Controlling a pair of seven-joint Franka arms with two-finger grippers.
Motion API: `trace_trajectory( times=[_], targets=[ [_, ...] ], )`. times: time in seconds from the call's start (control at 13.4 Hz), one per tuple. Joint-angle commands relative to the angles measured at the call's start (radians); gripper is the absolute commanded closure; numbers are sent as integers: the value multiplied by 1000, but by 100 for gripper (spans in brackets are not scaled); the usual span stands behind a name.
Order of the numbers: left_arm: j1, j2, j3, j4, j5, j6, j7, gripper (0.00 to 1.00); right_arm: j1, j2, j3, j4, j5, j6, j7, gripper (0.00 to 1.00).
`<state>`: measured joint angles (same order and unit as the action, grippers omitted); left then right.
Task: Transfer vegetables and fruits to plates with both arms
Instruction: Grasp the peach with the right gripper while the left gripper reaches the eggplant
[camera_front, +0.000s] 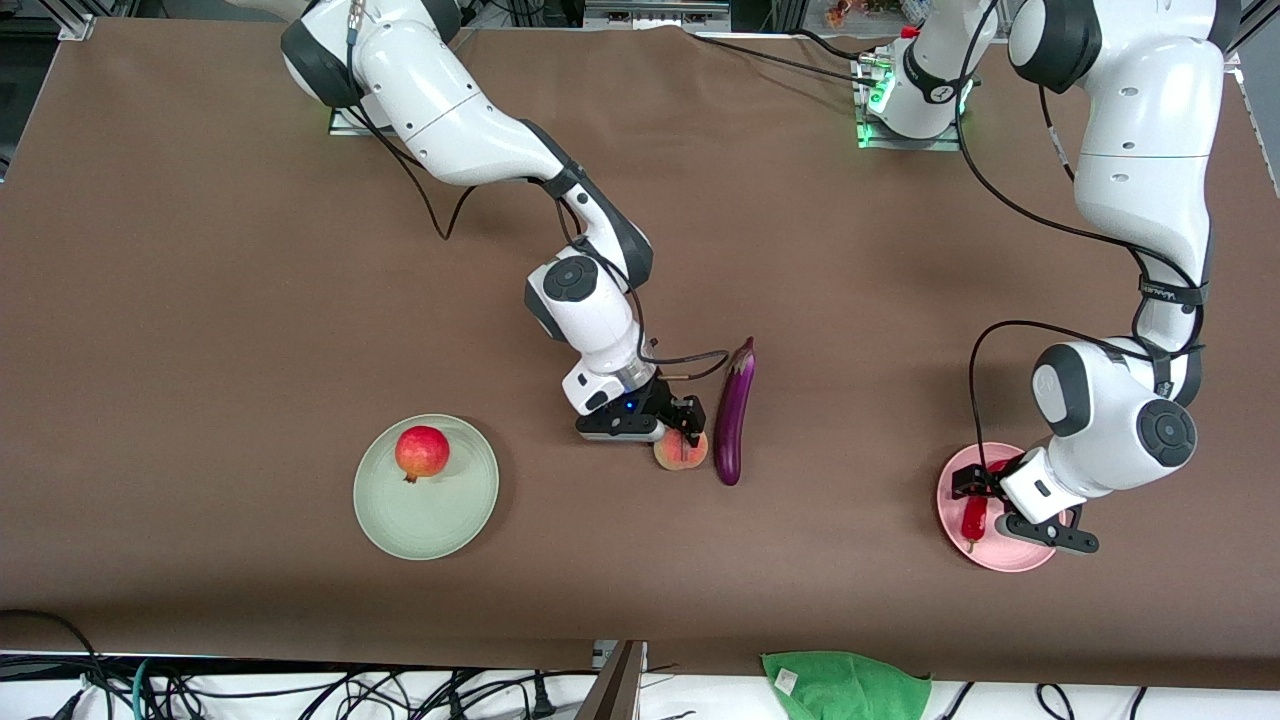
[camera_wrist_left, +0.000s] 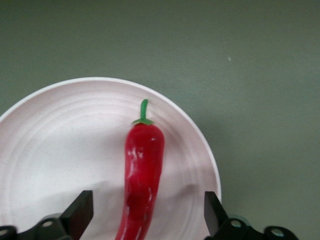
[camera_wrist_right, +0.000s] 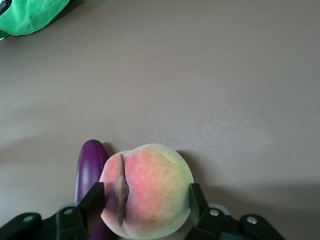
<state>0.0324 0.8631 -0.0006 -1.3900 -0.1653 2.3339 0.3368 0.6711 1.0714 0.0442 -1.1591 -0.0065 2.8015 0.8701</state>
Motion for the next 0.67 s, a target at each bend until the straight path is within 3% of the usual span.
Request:
trace_trajectory(
  times=[0.0, 0.6],
  targets=[
    [-34, -29, -10, 14, -25, -63, -100, 0, -1, 16, -3, 24, -3, -13, 0, 100],
    [-155, -55, -87, -13, -8, -113, -517, 0, -15, -51, -1, 22, -1, -154, -2, 100]
  ],
)
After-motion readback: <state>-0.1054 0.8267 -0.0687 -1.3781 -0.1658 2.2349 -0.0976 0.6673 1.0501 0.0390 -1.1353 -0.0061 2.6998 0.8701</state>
